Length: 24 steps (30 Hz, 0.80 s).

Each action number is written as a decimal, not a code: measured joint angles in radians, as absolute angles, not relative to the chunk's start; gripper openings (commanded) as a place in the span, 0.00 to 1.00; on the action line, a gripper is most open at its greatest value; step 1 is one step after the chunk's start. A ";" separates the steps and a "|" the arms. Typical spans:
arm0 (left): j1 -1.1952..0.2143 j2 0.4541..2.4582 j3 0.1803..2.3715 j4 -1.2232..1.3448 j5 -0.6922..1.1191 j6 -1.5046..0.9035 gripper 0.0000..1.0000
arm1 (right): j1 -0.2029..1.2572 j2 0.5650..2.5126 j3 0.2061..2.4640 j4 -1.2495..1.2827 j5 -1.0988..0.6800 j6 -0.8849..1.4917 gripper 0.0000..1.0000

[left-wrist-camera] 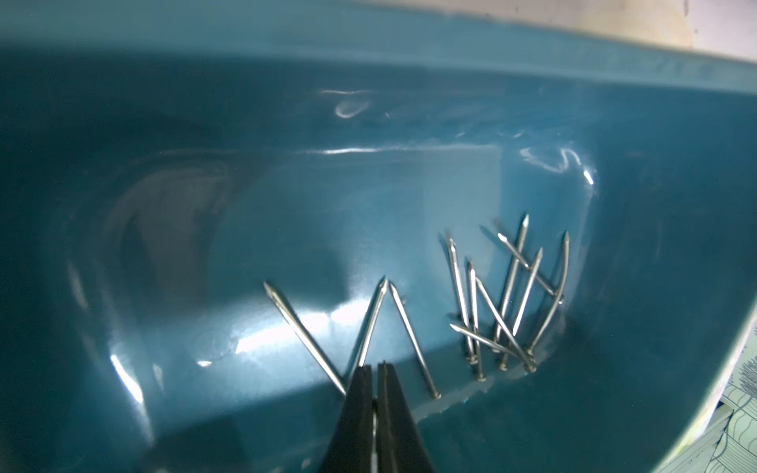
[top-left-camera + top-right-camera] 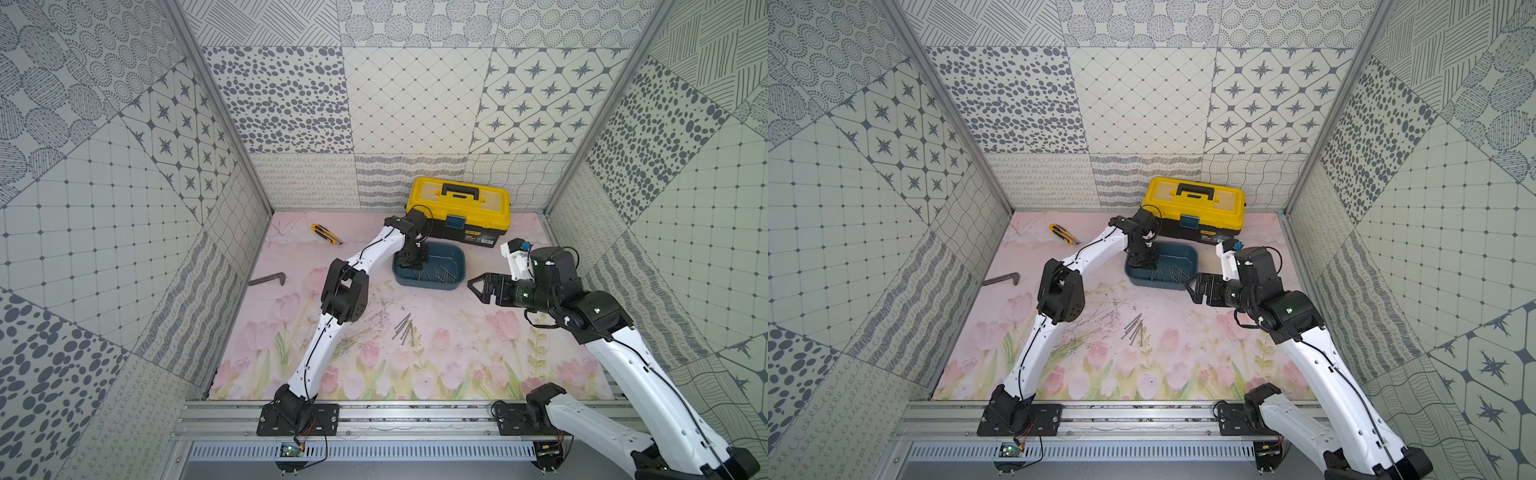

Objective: Put the nails on the desktop into the storage box
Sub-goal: Place the nail in the storage box.

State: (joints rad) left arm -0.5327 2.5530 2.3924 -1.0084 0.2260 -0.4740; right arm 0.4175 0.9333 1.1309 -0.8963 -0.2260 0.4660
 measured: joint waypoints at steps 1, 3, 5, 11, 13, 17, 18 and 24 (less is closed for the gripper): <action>-0.533 2.554 2.392 -1.006 0.226 -0.477 0.05 | 0.418 0.930 1.131 -0.902 -0.223 0.469 0.97; -0.533 2.554 2.392 -1.000 0.226 -0.477 0.09 | 0.418 0.922 1.131 -0.912 -0.218 0.473 0.97; -0.533 2.554 2.390 -0.998 0.227 -0.477 0.16 | 0.419 0.912 1.131 -0.926 -0.215 0.480 0.97; -0.533 2.546 2.362 -0.994 0.229 -0.477 0.35 | 0.421 0.885 1.131 -0.958 -0.210 0.498 0.97; -0.533 2.532 2.348 -0.993 0.229 -0.479 0.40 | 0.421 0.880 1.131 -0.965 -0.210 0.502 0.97; -0.533 2.491 2.322 -0.992 0.229 -0.480 0.44 | 0.422 0.879 1.131 -0.974 -0.210 0.509 0.97; -0.533 2.476 2.315 -0.992 0.229 -0.480 0.45 | 0.422 0.882 1.131 -0.978 -0.210 0.509 0.97; -0.533 2.332 2.246 -0.984 0.229 -0.477 0.50 | 0.426 0.944 1.132 -0.980 -0.218 0.509 0.97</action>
State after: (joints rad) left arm -0.5327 2.3318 2.2456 -0.9844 0.2287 -0.4770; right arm 0.4263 0.9436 1.1316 -0.9802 -0.2184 0.5087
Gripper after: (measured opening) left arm 0.480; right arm 0.968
